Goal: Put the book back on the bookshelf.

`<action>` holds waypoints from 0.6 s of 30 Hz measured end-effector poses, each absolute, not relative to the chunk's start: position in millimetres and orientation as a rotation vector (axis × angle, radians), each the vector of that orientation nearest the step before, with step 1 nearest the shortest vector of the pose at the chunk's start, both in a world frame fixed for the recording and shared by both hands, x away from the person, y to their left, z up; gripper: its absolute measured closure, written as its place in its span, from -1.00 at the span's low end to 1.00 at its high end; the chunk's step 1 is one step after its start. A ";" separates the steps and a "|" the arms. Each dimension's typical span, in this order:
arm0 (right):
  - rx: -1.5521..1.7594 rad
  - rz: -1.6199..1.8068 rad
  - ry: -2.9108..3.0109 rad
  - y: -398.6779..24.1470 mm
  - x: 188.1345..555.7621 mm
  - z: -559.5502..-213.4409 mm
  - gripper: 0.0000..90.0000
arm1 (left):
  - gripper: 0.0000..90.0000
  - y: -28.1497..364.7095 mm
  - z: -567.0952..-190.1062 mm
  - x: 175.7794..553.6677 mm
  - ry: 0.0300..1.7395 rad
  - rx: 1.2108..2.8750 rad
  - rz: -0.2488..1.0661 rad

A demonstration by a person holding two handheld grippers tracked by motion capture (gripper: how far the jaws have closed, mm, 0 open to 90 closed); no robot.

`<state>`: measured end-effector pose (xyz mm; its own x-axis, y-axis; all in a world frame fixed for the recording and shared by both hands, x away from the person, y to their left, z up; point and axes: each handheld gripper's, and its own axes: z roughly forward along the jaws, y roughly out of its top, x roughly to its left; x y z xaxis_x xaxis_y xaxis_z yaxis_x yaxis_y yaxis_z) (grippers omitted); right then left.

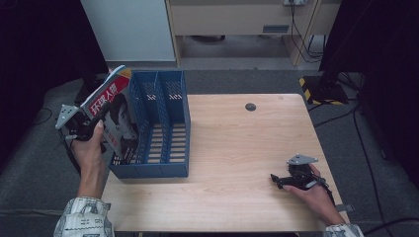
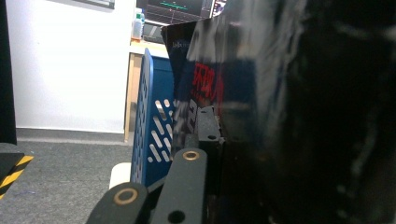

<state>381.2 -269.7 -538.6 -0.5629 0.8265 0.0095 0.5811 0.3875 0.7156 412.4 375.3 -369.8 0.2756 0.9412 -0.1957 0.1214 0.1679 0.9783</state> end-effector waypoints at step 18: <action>1.220 0.977 2.303 -269.9 381.2 -538.6 -0.84 | 0.92 370.0 -385.4 414.2 1.151 1.273 0.795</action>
<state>381.2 -269.9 -538.6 -0.5647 0.8252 0.0081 0.5792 0.3894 0.7162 414.2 370.0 -385.4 0.2808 0.9375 -0.2055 0.1399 0.1718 0.9751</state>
